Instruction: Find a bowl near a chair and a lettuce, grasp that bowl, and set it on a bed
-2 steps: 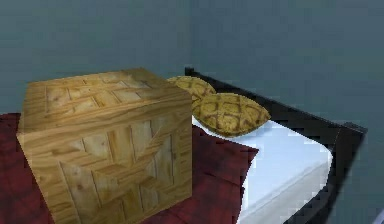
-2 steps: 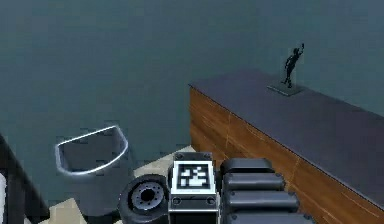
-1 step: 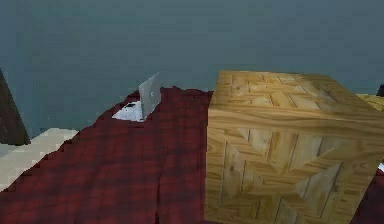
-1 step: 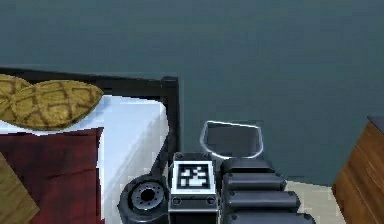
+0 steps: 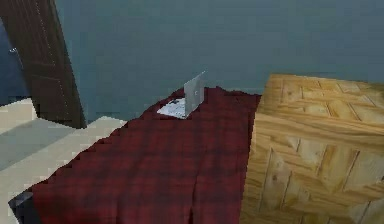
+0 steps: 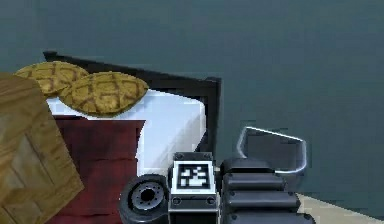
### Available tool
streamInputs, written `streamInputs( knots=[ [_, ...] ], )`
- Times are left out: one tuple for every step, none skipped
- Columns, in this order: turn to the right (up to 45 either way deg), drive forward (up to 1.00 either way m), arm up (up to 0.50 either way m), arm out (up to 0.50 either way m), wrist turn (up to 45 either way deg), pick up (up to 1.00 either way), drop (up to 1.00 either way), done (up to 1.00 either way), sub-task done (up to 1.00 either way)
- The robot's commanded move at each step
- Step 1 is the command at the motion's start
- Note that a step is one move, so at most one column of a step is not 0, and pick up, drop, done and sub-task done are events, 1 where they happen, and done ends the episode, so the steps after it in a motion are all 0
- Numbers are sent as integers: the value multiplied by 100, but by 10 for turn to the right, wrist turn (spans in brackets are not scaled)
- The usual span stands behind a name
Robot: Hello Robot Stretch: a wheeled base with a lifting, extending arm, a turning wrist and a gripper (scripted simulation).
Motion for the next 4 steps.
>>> streamInputs(
  knots=[
    [450,0,0,0,0,0,0,0,0],
    [150,0,0,0,0,0,0,0,0],
    [-450,0,0,0,0,0,0,0,0],
    [-450,0,0,0,0,0,0,0,0]
  ],
)
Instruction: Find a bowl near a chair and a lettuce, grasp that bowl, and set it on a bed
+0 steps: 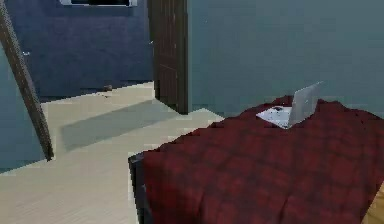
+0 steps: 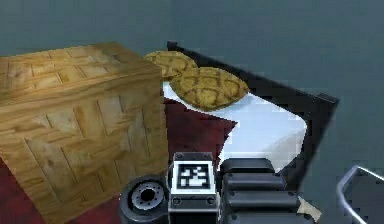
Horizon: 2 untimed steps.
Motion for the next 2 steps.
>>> streamInputs(
  knots=[
    [-240,0,0,0,0,0,0,0,0],
    [0,5,0,0,0,0,0,0,0]
  ],
)
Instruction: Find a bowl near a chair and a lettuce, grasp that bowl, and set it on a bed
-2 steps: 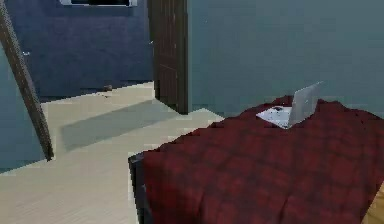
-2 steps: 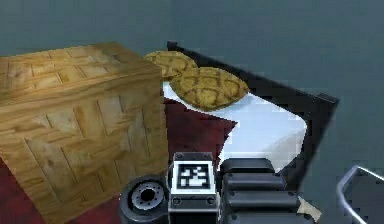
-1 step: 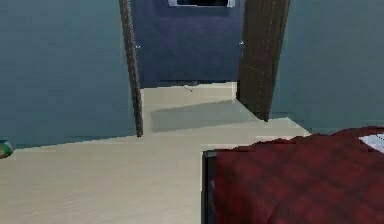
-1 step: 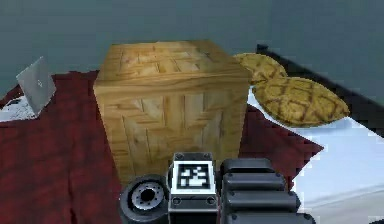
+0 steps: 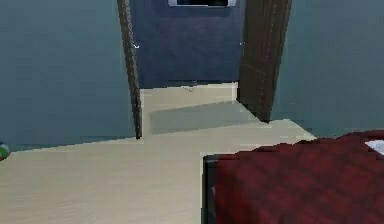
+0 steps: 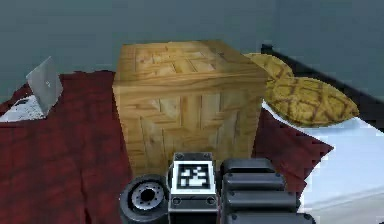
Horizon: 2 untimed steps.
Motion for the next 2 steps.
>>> streamInputs(
  knots=[
    [450,0,0,0,0,0,0,0,0],
    [450,0,0,0,0,0,0,0,0]
  ],
)
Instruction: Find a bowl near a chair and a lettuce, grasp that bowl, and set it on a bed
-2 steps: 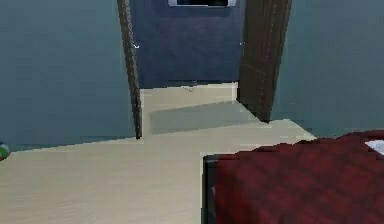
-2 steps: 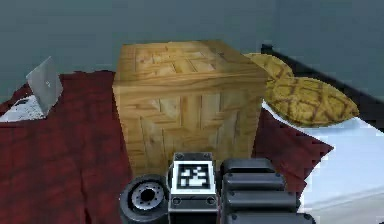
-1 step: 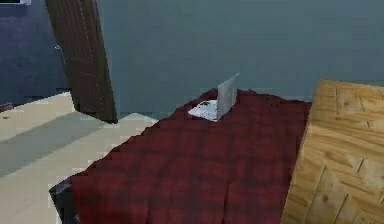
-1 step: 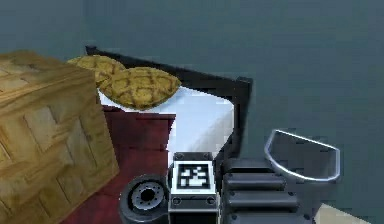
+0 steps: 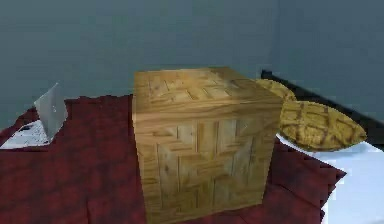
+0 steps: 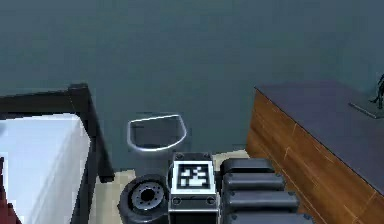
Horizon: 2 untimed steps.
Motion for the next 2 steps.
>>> streamInputs(
  knots=[
    [450,0,0,0,0,0,0,0,0],
    [270,0,0,0,0,0,0,0,0]
  ],
)
